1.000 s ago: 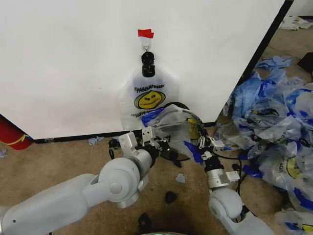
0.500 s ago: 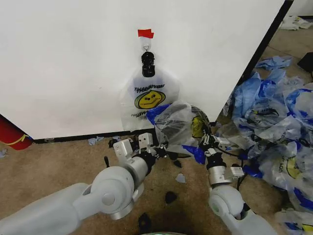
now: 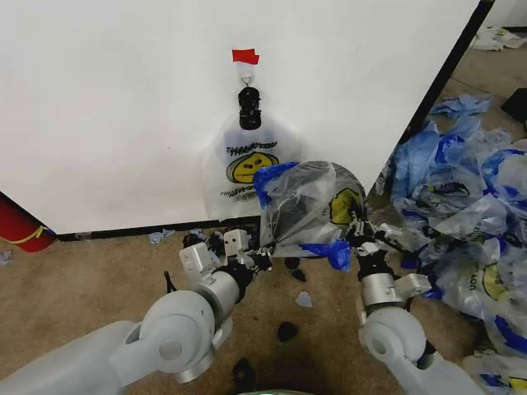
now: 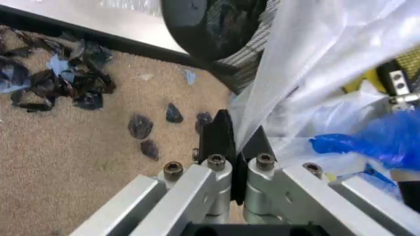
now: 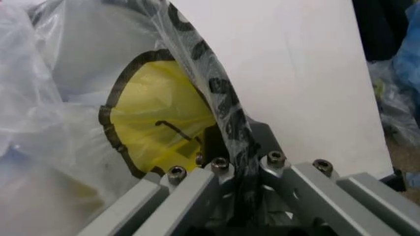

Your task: Pick up the garbage bag from the wall and place it over the trash bin.

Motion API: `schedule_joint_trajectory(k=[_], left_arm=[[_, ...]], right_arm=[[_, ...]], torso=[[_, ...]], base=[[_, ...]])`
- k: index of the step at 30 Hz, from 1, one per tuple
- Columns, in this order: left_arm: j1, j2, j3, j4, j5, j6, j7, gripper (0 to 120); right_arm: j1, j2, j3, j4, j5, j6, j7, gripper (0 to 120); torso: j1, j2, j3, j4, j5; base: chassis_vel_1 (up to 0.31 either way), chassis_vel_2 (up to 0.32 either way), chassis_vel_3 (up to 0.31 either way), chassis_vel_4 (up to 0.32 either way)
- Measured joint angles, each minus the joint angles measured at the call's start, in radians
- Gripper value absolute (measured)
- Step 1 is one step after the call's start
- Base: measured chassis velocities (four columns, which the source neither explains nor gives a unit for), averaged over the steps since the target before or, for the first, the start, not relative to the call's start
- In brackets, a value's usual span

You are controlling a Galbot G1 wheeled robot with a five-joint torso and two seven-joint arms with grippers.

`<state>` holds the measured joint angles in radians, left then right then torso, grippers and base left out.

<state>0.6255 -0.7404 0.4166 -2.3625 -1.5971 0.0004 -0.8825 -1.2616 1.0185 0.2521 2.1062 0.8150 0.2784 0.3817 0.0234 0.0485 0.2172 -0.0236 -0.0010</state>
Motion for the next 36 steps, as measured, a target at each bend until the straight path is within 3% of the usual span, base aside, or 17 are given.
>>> schedule_joint_trajectory(k=[12, 21, 23, 26, 36], left_arm=[[0.009, -0.022, 0.009, 0.017, 0.025, 0.001, 0.013, 0], [0.018, -0.037, 0.010, 0.028, -0.002, -0.012, 0.102, 33], [0.018, -0.037, 0.010, 0.028, -0.002, -0.012, 0.102, 33], [0.026, -0.052, 0.015, 0.050, 0.010, -0.014, 0.105, 52], [0.041, -0.085, 0.034, 0.103, 0.056, -0.022, 0.107, 88]], right_arm=[[-0.010, -0.034, 0.046, 0.030, 0.067, -0.003, -0.003, 0], [-0.006, -0.032, 0.043, 0.067, 0.146, -0.019, 0.016, 0], [-0.006, -0.032, 0.043, 0.067, 0.146, -0.019, 0.016, 0], [-0.002, -0.035, 0.051, 0.092, 0.191, -0.032, 0.046, 0], [-0.007, -0.045, 0.075, 0.117, 0.239, -0.038, 0.062, 0]], torso=[[0.000, 0.000, 0.000, -0.0001, 0.0001], [0.000, 0.000, 0.000, 0.0000, 0.0000], [0.000, 0.000, 0.000, 0.0000, 0.0000], [0.000, 0.000, 0.000, 0.0000, 0.0000], [0.000, 0.000, 0.000, 0.0000, 0.0000]], base=[[0.000, 0.000, 0.000, 0.000], [0.000, 0.000, 0.000, 0.000], [0.000, 0.000, 0.000, 0.000], [0.000, 0.000, 0.000, 0.000], [0.000, 0.000, 0.000, 0.000]])
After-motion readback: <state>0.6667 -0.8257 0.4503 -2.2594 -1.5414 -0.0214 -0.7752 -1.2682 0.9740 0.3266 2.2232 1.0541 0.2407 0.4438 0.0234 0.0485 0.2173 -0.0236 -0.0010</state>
